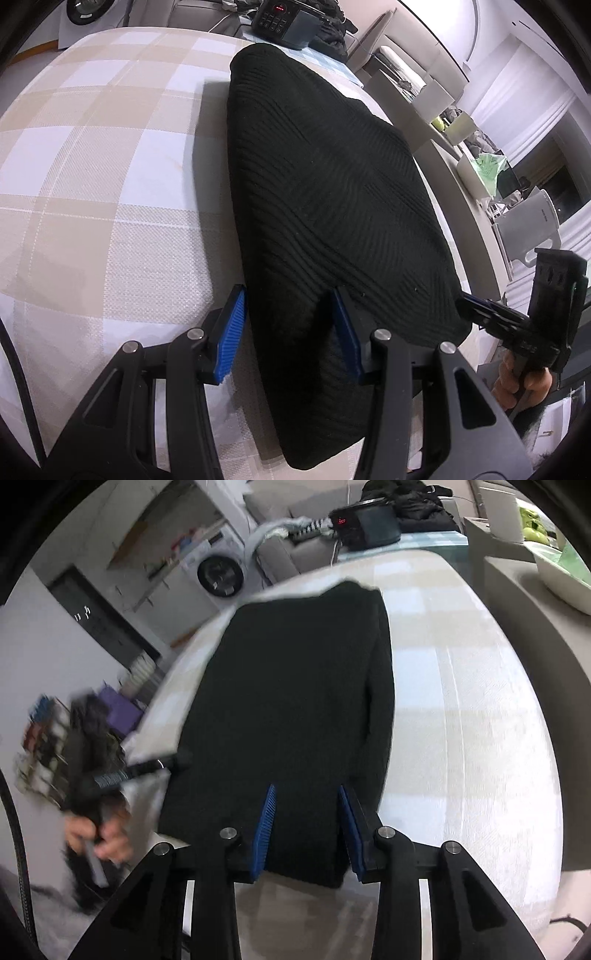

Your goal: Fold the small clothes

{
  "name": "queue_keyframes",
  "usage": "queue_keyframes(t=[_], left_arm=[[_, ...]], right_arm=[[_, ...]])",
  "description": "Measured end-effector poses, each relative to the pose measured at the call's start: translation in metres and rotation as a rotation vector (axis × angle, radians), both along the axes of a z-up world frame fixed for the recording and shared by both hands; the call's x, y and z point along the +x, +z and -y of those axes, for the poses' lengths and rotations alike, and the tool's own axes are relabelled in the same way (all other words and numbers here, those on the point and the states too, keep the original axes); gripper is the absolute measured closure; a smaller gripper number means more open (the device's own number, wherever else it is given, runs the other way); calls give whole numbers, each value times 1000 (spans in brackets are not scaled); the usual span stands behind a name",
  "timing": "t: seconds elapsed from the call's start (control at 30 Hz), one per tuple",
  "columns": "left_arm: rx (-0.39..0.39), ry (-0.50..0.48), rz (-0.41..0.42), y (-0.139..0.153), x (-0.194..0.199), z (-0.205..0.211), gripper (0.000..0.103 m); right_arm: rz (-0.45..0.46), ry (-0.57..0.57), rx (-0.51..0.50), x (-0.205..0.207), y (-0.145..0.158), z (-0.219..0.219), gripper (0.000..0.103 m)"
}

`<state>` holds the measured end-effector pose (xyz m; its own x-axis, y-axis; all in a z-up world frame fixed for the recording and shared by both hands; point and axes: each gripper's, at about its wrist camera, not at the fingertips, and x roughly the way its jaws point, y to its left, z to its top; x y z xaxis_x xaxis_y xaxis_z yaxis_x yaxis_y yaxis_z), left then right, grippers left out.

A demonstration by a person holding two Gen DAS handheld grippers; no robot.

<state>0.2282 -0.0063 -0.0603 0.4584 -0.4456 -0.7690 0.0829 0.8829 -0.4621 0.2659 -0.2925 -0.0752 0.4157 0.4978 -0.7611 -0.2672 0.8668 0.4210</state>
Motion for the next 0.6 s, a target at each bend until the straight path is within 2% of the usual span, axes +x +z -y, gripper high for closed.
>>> queue_keyframes(t=[0.03, 0.07, 0.13, 0.27, 0.3, 0.37, 0.43, 0.5, 0.57, 0.6], left_arm=[[1, 0, 1, 1, 0, 0, 60], [2, 1, 1, 1, -1, -1, 60], [2, -1, 0, 2, -4, -2, 60], [0, -11, -13, -1, -9, -6, 60], [1, -11, -17, -3, -8, -6, 60], [-14, -1, -27, -4, -6, -8, 60], [-52, 15, -31, -6, -2, -11, 60], [-80, 40, -31, -8, 1, -13, 60], [-94, 45, -17, -9, 4, -13, 69], [-101, 46, -10, -9, 5, -13, 77]], right_arm=[[8, -9, -6, 1, 1, -2, 92], [27, -19, 4, 0, 5, -2, 98], [63, -18, 18, -8, 15, 2, 99], [7, -48, -41, -19, -3, 11, 98], [6, -62, -11, -18, -4, 14, 96], [25, -109, 33, -11, 5, 21, 79], [71, -150, 57, 0, 12, 26, 56], [72, -161, 81, 21, 7, 22, 53], [15, -158, 108, 45, -6, 12, 53], [-19, -153, 113, 56, -15, 2, 53]])
